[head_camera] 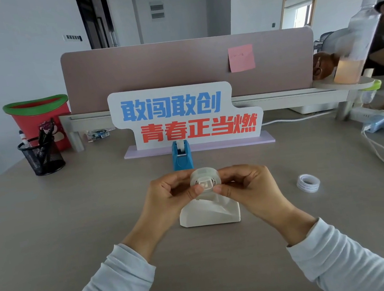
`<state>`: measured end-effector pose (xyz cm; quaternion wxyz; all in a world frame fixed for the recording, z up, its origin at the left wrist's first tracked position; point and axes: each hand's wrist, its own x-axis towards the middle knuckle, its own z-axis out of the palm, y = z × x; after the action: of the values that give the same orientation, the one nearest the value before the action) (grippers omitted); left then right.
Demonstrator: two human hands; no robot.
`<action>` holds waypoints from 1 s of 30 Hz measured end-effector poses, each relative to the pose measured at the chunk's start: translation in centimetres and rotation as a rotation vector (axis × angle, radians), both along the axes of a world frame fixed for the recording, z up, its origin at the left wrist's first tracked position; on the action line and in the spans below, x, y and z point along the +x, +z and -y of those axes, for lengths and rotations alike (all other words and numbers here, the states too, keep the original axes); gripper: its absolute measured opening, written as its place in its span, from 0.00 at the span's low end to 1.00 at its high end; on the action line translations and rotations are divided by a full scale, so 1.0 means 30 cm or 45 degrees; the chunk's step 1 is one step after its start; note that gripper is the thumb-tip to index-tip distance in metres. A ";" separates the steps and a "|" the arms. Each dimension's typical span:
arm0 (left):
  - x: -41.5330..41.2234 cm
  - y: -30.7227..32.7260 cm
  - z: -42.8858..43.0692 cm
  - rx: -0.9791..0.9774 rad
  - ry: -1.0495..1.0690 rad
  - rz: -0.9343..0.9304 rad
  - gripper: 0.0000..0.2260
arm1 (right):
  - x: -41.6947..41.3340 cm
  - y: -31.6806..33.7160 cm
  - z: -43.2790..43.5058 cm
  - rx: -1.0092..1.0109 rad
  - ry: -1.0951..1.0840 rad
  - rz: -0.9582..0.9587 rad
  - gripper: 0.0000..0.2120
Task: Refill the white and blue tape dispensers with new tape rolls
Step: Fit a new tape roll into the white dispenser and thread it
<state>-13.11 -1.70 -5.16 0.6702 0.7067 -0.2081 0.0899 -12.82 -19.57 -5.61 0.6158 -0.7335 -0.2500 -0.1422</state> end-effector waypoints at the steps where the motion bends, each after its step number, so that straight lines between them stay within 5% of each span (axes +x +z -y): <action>1: 0.000 0.000 0.000 0.001 -0.005 0.003 0.12 | -0.001 0.000 0.000 -0.006 -0.005 0.004 0.11; 6: -0.003 -0.002 -0.003 0.085 0.006 0.060 0.12 | 0.000 0.003 0.000 -0.041 -0.033 0.026 0.10; 12: 0.000 0.007 -0.016 0.504 0.221 0.465 0.17 | 0.002 -0.008 0.006 -0.242 -0.136 0.209 0.18; 24: 0.016 -0.011 0.000 -0.027 0.177 -0.040 0.08 | 0.001 -0.018 0.000 -0.193 -0.191 0.310 0.20; 30: 0.012 -0.006 -0.002 0.026 0.082 -0.019 0.11 | -0.002 -0.007 -0.002 -0.222 -0.103 0.224 0.19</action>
<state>-12.76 -1.63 -5.34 0.6612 0.7206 -0.1811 0.1040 -12.88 -19.51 -5.83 0.5191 -0.7785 -0.2847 -0.2085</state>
